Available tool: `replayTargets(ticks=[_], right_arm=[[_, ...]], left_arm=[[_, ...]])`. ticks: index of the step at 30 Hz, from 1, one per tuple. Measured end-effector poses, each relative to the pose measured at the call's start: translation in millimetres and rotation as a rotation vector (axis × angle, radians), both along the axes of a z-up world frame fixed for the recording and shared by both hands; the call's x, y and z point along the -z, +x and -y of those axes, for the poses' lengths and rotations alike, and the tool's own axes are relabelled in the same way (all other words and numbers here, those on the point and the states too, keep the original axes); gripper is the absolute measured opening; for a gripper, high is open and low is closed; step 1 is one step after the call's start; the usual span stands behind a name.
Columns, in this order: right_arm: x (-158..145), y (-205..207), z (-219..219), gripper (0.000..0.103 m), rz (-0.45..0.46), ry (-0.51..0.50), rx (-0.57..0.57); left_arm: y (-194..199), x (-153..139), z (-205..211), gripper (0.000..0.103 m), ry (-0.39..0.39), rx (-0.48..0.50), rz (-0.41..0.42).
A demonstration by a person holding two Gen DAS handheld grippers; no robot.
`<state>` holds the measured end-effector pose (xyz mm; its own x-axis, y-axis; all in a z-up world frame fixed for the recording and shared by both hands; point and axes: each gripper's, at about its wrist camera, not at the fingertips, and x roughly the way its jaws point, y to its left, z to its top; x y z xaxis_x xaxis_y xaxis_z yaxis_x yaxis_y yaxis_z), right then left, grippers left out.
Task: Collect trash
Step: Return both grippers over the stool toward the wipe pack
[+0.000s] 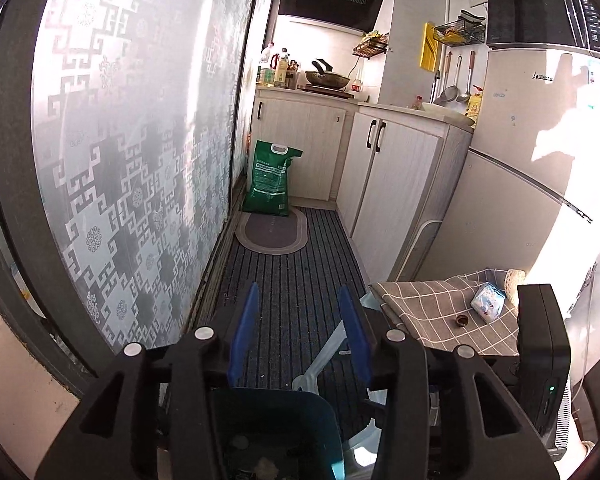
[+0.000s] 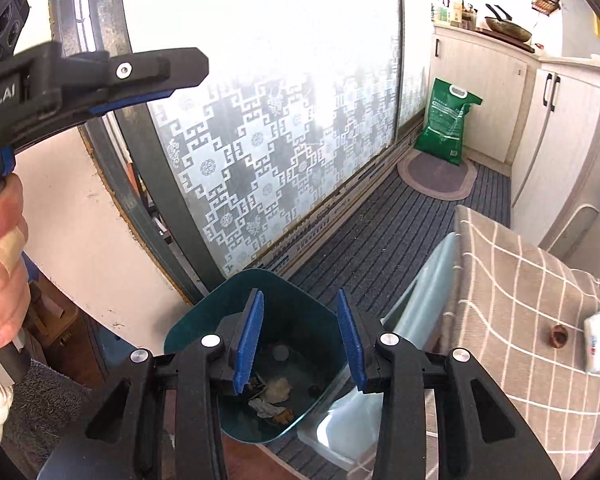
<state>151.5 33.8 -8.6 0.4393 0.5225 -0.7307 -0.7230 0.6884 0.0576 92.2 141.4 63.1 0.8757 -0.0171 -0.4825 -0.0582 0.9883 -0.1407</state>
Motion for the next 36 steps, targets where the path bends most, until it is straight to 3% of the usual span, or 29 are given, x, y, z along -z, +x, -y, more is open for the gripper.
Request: replayTargets(ticks=[13, 21, 28, 36], right_arm=[[-28, 42, 116, 0.039, 0.087, -0.033, 0.198], [-22, 70, 182, 0.068, 0.116, -0.116, 0.26], [-11, 89, 219, 0.086, 0.108, -0.163, 0.279], [15, 109, 223, 0.089, 0.076, -0.225, 0.245]], left_arm=[[40, 21, 72, 0.054, -0.007, 0.126, -0.051], [69, 47, 115, 0.057, 0.039, 0.18, -0.114], [97, 72, 148, 0.064, 0.017, 0.249, -0.183], [116, 94, 185, 0.065, 0.059, 0.328, -0.258]])
